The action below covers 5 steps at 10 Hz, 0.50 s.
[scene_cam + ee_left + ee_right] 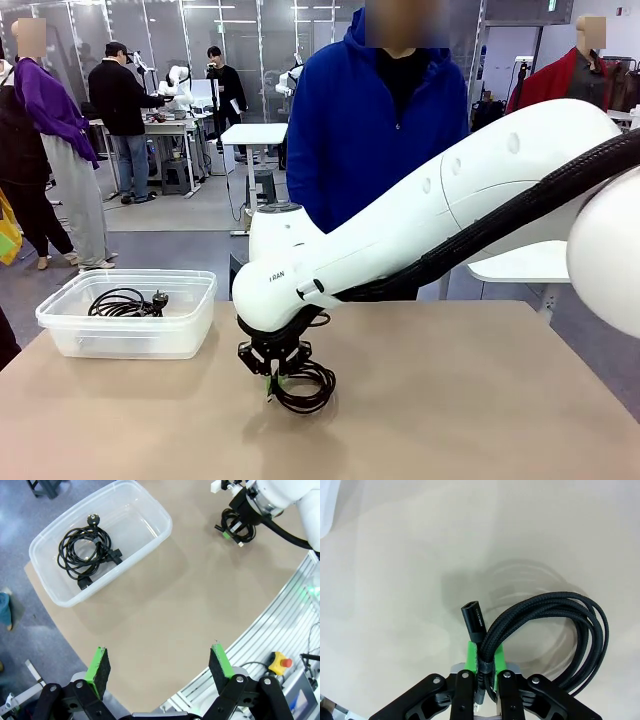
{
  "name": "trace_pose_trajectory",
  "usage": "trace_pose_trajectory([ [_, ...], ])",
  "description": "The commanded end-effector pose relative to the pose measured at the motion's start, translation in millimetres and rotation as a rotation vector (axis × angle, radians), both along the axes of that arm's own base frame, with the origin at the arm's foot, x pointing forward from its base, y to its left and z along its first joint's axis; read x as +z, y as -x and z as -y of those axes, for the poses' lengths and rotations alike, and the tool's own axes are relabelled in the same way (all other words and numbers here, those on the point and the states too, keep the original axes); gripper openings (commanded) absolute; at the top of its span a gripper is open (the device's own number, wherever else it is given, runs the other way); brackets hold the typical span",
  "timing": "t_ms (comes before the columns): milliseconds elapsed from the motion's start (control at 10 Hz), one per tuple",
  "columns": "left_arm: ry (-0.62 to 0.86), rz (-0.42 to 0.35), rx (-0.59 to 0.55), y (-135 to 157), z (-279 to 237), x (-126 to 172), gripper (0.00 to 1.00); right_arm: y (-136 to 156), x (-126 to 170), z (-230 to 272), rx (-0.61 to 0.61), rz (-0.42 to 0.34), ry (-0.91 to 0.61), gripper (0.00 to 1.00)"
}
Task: Organize and store the cables.
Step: Place the USB Extension Cable into the Organizing box.
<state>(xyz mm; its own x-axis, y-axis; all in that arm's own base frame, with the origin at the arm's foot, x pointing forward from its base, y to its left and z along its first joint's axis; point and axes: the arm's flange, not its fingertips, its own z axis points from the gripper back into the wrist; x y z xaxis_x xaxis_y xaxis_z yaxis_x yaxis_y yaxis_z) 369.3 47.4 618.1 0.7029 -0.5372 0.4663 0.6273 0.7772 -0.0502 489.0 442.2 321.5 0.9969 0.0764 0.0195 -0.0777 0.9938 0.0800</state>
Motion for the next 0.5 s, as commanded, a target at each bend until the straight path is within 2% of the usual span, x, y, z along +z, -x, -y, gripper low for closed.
trace_pose_trajectory([
  [0,-0.004,0.000,0.005,0.6,-0.8,0.9,1.00,-1.4,2.3,-0.8,-0.028,-0.002,-0.013,0.07],
  [400,-0.004,0.000,0.005,0.6,-0.8,0.9,1.00,1.4,5.0,5.3,-0.027,-0.015,-0.026,0.84],
])
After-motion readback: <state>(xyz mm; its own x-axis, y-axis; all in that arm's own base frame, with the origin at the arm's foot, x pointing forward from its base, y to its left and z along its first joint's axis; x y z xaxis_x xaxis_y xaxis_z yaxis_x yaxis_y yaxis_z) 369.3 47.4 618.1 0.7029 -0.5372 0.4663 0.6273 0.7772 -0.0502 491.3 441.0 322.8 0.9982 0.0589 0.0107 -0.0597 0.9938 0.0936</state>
